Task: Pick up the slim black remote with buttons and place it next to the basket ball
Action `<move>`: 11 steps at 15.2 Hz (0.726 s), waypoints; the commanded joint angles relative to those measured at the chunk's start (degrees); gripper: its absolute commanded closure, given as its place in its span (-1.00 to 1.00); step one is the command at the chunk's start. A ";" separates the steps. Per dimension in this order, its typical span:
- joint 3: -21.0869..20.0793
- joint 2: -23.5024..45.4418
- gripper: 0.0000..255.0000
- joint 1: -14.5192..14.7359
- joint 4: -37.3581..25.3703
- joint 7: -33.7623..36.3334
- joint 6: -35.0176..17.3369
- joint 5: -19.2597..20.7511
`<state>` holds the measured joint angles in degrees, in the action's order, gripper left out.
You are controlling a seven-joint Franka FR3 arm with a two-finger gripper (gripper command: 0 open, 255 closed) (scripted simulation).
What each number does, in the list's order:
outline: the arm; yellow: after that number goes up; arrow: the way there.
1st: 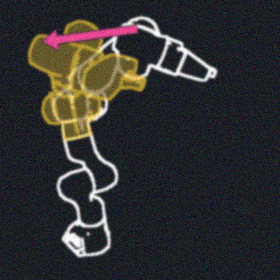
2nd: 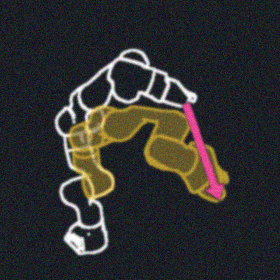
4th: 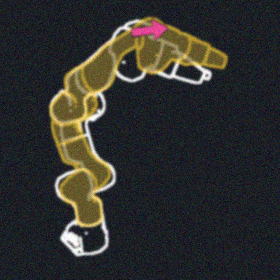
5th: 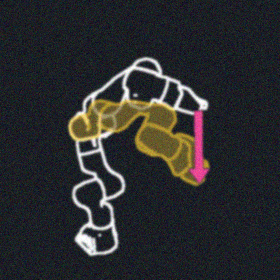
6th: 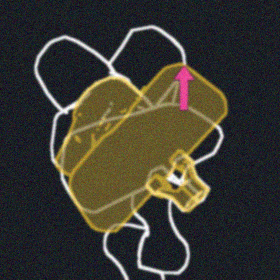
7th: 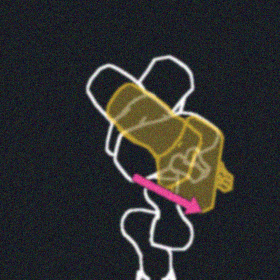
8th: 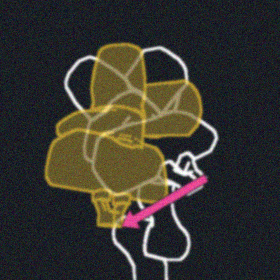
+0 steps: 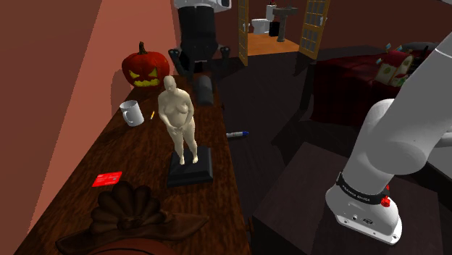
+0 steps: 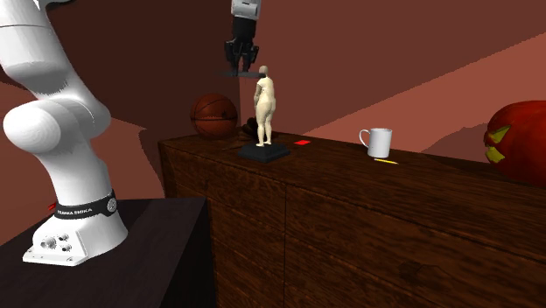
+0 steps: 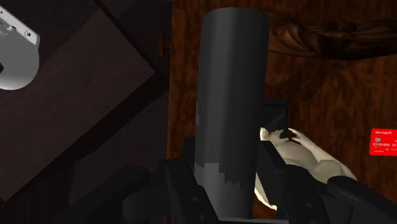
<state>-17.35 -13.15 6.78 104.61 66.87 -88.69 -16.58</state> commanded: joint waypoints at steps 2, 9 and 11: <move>-1.99 -3.34 1.00 1.61 3.16 3.20 -0.82 -1.66; -7.32 -8.24 1.00 5.23 6.95 11.12 -2.44 -5.27; -9.04 -9.15 1.00 6.22 7.46 13.55 -2.92 -6.25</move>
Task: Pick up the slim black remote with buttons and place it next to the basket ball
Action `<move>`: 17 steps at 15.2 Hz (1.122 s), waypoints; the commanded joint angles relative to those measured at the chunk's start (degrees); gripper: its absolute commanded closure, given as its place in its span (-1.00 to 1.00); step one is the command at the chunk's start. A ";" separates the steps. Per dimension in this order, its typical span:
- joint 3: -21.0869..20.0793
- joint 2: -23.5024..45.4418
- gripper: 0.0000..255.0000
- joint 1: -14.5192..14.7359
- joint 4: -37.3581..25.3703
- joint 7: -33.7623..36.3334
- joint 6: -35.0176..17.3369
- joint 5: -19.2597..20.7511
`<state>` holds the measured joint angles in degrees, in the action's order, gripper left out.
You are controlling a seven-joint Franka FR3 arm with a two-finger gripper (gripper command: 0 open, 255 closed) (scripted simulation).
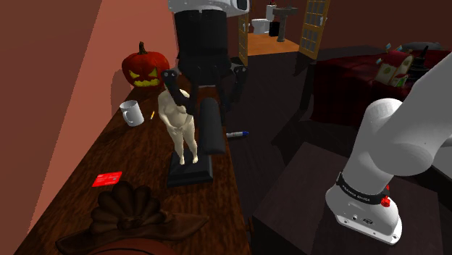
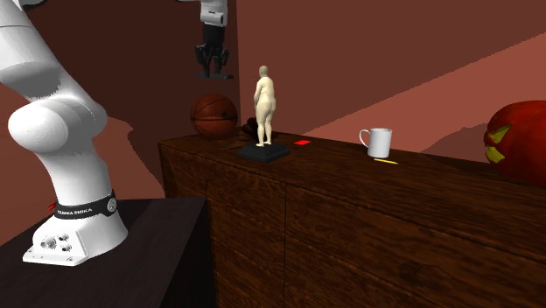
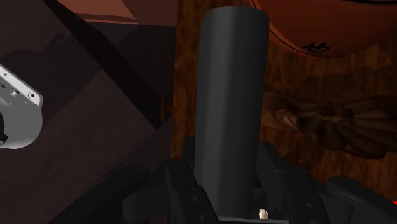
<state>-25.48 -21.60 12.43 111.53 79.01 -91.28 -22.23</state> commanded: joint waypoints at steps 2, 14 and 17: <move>-2.71 -1.37 1.00 1.54 0.79 3.91 -0.84 -1.51; -16.05 0.03 1.00 5.73 -2.89 20.66 -4.96 -4.37; -16.80 -0.06 1.00 5.93 -1.45 20.85 -6.54 -4.65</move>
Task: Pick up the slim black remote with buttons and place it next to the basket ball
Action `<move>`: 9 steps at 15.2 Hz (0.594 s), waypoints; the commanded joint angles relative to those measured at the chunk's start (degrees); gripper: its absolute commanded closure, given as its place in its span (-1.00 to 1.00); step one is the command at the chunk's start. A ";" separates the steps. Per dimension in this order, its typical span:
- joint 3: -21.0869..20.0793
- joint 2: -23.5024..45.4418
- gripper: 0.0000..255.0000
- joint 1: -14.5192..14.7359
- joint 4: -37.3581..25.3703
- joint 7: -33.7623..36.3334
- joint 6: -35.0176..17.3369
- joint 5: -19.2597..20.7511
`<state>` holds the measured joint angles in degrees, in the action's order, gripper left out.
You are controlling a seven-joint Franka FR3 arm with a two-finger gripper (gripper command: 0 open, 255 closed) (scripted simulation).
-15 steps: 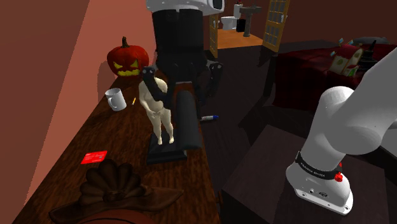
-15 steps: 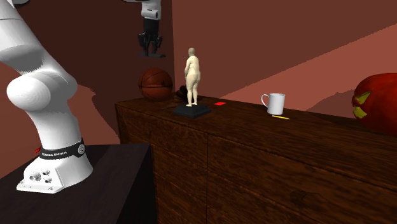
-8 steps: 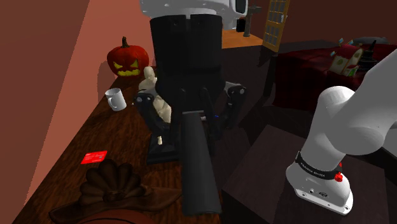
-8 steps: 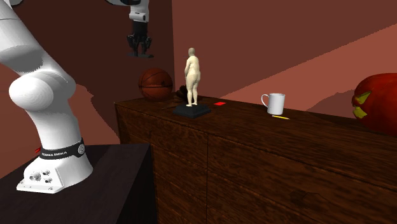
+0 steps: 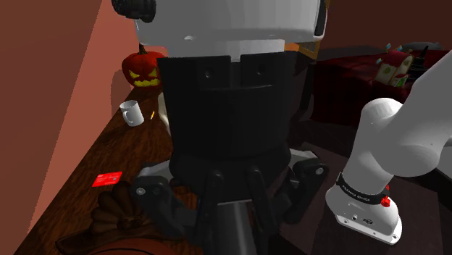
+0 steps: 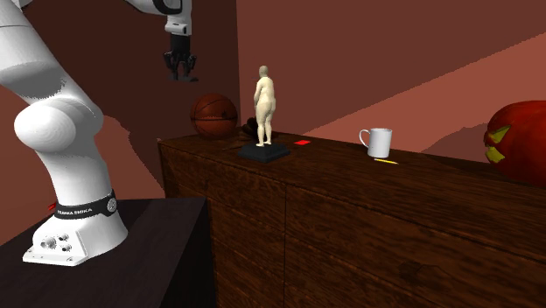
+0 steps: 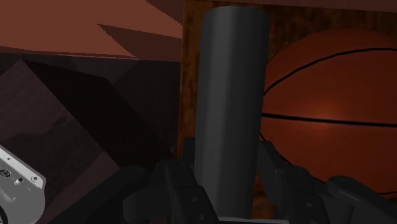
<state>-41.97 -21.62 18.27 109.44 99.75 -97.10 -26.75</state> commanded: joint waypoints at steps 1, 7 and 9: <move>-0.40 -0.18 1.00 0.16 1.49 -0.12 -1.42 -0.29; -1.12 -0.69 1.00 0.54 6.31 -1.35 -5.69 -1.16; -1.42 -0.73 1.00 0.65 7.82 -1.73 -7.14 -1.43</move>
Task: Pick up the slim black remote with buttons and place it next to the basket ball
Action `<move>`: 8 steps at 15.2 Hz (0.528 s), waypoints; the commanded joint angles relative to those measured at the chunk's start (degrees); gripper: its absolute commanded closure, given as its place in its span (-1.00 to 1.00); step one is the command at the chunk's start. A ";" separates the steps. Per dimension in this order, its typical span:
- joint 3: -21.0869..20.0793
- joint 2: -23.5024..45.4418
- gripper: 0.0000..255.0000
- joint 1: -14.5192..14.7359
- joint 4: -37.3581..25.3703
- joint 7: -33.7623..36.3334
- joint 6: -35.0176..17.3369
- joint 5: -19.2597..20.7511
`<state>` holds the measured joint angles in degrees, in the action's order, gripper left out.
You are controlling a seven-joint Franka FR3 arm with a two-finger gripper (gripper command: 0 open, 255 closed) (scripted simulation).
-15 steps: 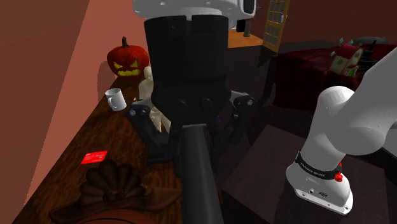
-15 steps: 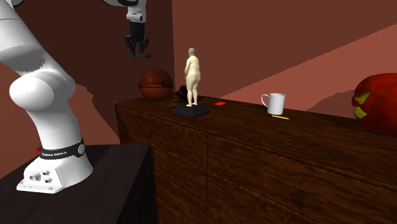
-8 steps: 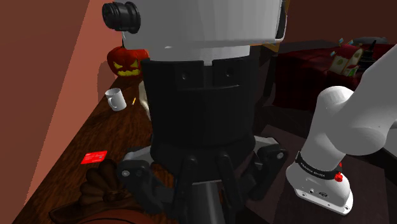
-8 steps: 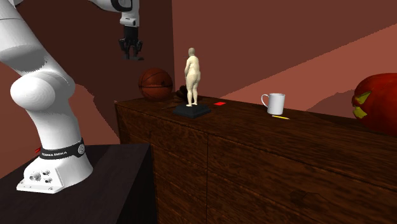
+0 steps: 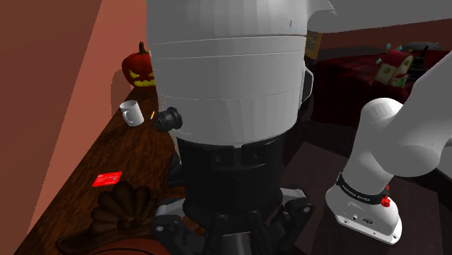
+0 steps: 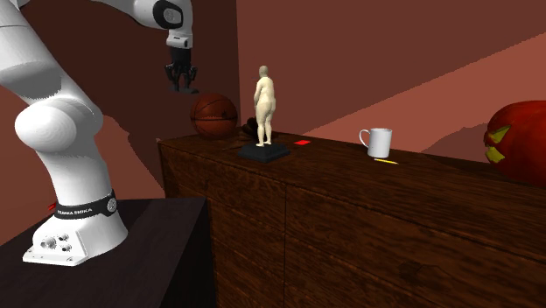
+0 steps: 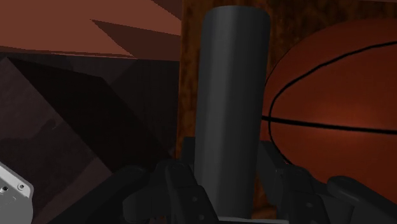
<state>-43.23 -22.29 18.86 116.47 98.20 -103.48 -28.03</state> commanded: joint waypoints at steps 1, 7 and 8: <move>-0.32 -0.06 1.00 0.12 1.52 -0.36 -1.49 -0.28; -1.45 0.27 1.00 0.34 5.71 -1.35 -5.94 -0.99; -1.66 0.39 1.00 0.37 6.36 -1.50 -6.70 -1.10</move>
<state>-44.53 -22.13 19.21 122.13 96.78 -109.20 -29.03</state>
